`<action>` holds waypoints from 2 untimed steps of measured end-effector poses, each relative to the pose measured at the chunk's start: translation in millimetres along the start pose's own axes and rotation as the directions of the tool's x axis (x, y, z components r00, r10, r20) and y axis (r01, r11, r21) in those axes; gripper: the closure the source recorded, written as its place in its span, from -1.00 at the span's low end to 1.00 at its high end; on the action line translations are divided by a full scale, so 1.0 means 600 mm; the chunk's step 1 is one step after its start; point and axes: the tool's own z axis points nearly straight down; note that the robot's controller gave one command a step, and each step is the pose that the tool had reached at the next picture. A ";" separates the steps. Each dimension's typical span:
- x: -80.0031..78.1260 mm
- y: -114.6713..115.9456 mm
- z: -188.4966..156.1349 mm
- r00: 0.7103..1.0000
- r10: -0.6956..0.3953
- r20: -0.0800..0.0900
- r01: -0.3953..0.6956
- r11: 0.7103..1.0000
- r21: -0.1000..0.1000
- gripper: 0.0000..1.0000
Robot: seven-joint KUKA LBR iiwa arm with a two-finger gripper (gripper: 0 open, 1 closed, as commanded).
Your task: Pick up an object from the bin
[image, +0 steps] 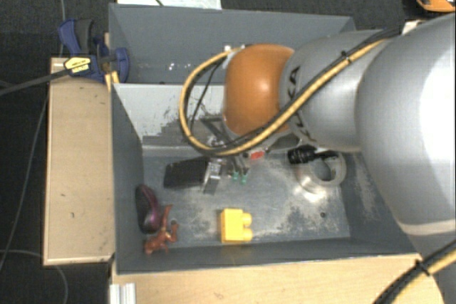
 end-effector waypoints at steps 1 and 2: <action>0.000 0.000 -0.029 1.000 -0.002 0.000 0.002 1.000 0.000 1.00; -0.002 0.001 -0.042 1.000 -0.002 0.004 0.002 1.000 -0.003 1.00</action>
Offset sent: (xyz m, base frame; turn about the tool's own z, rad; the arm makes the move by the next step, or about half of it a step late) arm 0.0001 0.0001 0.0244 -0.0009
